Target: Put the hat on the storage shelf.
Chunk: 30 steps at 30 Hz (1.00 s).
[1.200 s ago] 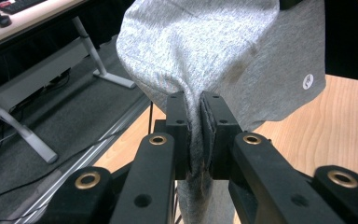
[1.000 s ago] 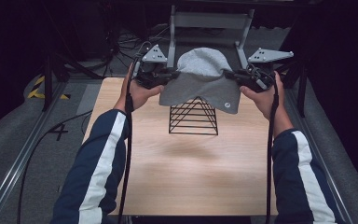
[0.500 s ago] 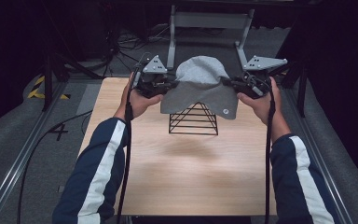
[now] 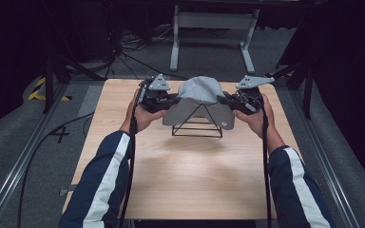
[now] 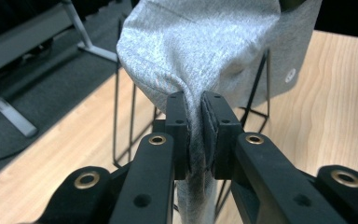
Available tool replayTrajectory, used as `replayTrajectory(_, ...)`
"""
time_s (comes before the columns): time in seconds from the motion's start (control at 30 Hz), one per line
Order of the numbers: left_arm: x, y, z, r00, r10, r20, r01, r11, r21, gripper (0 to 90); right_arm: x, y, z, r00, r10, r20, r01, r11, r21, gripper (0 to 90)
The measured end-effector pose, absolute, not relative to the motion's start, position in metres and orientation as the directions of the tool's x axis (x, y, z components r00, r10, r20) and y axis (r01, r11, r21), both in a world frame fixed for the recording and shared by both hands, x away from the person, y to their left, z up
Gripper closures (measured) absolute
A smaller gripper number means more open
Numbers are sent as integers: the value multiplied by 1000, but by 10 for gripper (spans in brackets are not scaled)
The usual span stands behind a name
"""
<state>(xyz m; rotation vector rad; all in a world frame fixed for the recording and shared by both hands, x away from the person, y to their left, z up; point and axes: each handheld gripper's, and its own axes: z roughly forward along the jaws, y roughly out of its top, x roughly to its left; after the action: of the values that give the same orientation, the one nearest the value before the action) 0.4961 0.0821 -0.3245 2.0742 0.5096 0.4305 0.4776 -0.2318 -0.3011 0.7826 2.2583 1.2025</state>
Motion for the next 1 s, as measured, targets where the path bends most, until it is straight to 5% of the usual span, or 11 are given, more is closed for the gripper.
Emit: replayTrajectory(1.0,502,66,-395,859,507,73,262,-558,787,814,484,-235,-381,-726,684,-69,382,484,787,835)
